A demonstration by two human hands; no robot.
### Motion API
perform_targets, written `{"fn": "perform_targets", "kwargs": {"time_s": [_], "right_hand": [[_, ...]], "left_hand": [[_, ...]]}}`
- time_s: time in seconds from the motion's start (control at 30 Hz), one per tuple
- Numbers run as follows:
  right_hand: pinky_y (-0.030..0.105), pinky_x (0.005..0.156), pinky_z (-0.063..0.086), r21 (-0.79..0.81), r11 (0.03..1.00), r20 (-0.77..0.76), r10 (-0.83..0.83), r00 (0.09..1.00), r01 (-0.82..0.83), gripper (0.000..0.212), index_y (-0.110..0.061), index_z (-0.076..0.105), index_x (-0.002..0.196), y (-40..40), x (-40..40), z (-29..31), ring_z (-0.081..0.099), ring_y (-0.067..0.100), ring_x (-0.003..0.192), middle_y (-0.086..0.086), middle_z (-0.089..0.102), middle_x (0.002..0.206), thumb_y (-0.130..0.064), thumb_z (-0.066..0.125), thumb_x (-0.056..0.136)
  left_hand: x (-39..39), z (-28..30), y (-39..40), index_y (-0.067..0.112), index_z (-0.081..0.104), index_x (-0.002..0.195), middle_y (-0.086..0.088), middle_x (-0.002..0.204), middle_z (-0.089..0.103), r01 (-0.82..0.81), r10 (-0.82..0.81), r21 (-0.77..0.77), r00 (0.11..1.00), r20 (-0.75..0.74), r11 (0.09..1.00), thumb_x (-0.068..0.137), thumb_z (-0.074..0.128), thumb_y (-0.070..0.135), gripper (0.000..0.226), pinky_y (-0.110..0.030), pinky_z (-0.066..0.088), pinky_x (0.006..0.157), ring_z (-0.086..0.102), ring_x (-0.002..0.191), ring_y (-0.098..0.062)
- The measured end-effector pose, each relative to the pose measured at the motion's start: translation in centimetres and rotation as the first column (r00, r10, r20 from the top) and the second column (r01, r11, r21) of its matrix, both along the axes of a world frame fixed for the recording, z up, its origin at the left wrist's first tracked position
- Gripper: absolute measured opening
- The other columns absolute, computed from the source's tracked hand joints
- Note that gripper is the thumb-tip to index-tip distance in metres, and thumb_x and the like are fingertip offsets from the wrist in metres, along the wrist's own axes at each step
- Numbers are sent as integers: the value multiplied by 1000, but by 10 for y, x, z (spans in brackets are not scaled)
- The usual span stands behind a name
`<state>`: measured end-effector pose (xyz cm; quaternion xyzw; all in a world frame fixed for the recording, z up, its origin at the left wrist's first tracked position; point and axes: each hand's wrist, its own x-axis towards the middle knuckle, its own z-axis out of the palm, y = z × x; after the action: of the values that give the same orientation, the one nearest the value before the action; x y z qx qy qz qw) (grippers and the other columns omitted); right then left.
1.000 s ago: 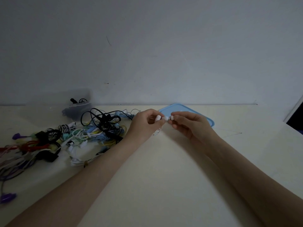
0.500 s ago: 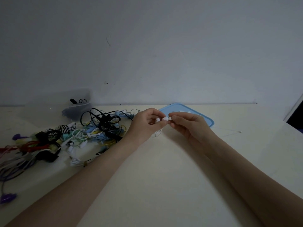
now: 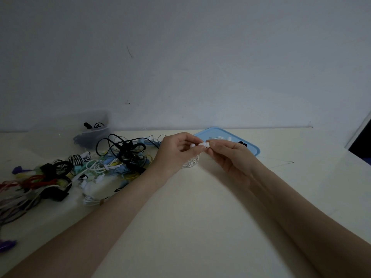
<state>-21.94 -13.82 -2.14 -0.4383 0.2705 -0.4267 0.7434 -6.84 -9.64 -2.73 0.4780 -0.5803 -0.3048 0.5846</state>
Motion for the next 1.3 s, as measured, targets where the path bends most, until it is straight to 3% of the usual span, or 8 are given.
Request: {"fn": "perform_targets", "kwargs": {"time_s": [0.13, 0.33, 0.6, 0.77, 0.87, 1.1, 1.23, 1.3], "right_hand": [[12, 62, 53, 31, 999, -3, 34, 999, -34, 32, -3, 74, 67, 0, -2, 1, 70, 9, 71, 8, 73, 76, 3, 51, 88], [14, 66, 54, 17, 998, -22, 54, 998, -54, 16, 4, 65, 92, -2, 0, -4, 69, 10, 73, 8, 72, 82, -1, 50, 91], [18, 65, 51, -302, 953, -231, -76, 970, 3, 22, 1, 64, 106, 8, 12, -5, 63, 15, 70, 15, 67, 85, -3, 63, 84], [17, 70, 52, -203, 979, -138, -11, 990, -18, 22, 5, 64, 106, 8, 10, -6, 64, 13, 77, 12, 68, 89, -3, 61, 85], [17, 73, 54, -111, 993, -73, 20, 997, -28, 20, 7, 64, 103, 8, 11, -6, 66, 13, 80, 11, 70, 89, -1, 60, 85], [16, 66, 54, -115, 993, -87, -28, 996, 17, 6, 5, 64, 83, 9, 13, -4, 65, 11, 64, 8, 68, 70, 4, 58, 85], [18, 68, 54, -122, 992, -79, -38, 996, 28, 10, 1, 64, 79, 9, 13, -3, 63, 13, 65, 8, 67, 69, 3, 57, 86], [17, 62, 52, -130, 990, -106, -69, 992, 55, 10, 0, 64, 82, 9, 13, -3, 60, 13, 62, 7, 65, 67, 3, 56, 87]], "left_hand": [[0, -1, 0, 17, 66, 73, 11, 60, 66, 11, -10, 32, 999, -44, 999, 77, 70, 3, 15, -13, 50, 66, 61, 61, 0], [0, -3, -1, 15, 64, 74, 1, 70, 64, -41, 42, 43, 998, -42, 998, 77, 71, 4, 13, -16, 52, 62, 60, 64, -3], [2, -1, -3, 11, 65, 80, -2, 77, 66, -87, 86, 40, 996, 28, 995, 78, 71, 5, 9, -12, 50, 65, 61, 66, 1], [3, -1, -1, 13, 68, 79, -3, 78, 69, -107, 112, -47, 987, 117, 993, 77, 73, 10, 6, -21, 52, 73, 64, 72, -8], [3, -4, 1, 15, 68, 82, 4, 80, 67, -160, 193, -139, 944, 269, 977, 78, 73, 14, 7, -13, 50, 68, 63, 74, -5], [8, 1, 1, 19, 53, 81, 9, 82, 53, -229, 303, -229, 875, 378, 946, 70, 79, 12, 29, -14, 48, 60, 54, 68, -4], [11, 1, 2, 20, 55, 64, 12, 55, 59, -222, 227, -46, 951, 212, 974, 74, 76, 10, 25, -22, 48, 53, 59, 50, -6], [13, 3, 1, 15, 57, 65, 11, 54, 60, -223, 224, -20, 969, 100, 975, 76, 73, 7, 21, -20, 49, 53, 62, 52, -6]]}}
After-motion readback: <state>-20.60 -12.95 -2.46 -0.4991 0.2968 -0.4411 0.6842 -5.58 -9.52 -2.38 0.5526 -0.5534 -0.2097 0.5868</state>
